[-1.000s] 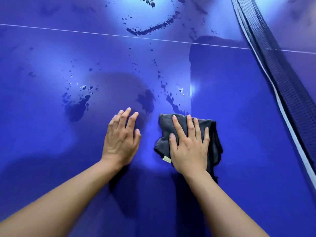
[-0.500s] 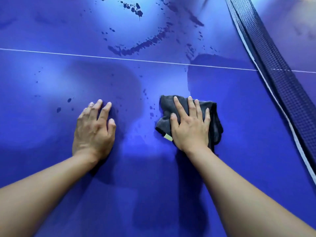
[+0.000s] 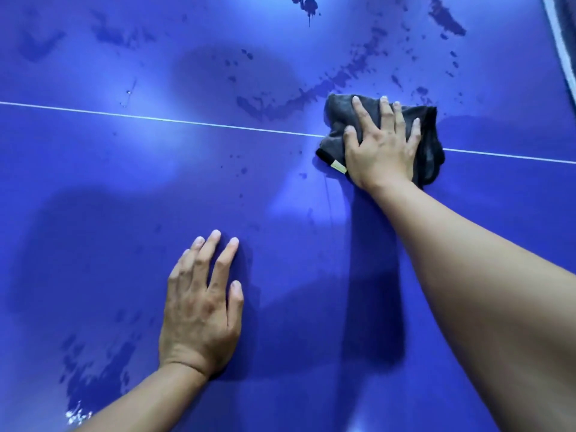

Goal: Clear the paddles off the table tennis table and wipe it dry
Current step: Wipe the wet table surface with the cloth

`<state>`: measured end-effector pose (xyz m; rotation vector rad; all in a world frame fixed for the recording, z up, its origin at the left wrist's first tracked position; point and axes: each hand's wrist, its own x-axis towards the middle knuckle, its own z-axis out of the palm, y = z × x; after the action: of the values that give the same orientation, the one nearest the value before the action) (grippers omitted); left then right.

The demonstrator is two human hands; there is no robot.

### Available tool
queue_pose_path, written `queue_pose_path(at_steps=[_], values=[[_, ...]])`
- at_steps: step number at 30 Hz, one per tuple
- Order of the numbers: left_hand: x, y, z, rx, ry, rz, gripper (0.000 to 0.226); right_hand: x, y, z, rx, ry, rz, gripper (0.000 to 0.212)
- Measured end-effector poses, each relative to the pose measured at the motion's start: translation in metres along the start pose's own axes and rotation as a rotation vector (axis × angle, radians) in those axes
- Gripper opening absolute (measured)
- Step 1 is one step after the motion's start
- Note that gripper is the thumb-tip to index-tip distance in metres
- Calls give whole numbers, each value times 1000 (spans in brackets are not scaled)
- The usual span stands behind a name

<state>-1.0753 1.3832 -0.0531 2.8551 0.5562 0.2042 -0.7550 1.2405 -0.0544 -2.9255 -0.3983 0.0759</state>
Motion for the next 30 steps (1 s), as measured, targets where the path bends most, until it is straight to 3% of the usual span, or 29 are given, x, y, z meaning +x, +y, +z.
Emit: queue_pose_path(at_steps=[6, 14, 24, 30], values=[[0, -1, 2, 14, 7, -10, 57, -15, -7, -3, 13, -37, -16, 57], [2, -1, 4, -13, 1, -13, 56, -128, -42, 10, -17, -11, -96, 57], [-2, -7, -7, -233, -57, -30, 59, -277, -70, 19, -18, -14, -130, 56], [-109, -20, -26, -168, -56, 109, 65, -365, -68, 19, 1, -16, -171, 56]])
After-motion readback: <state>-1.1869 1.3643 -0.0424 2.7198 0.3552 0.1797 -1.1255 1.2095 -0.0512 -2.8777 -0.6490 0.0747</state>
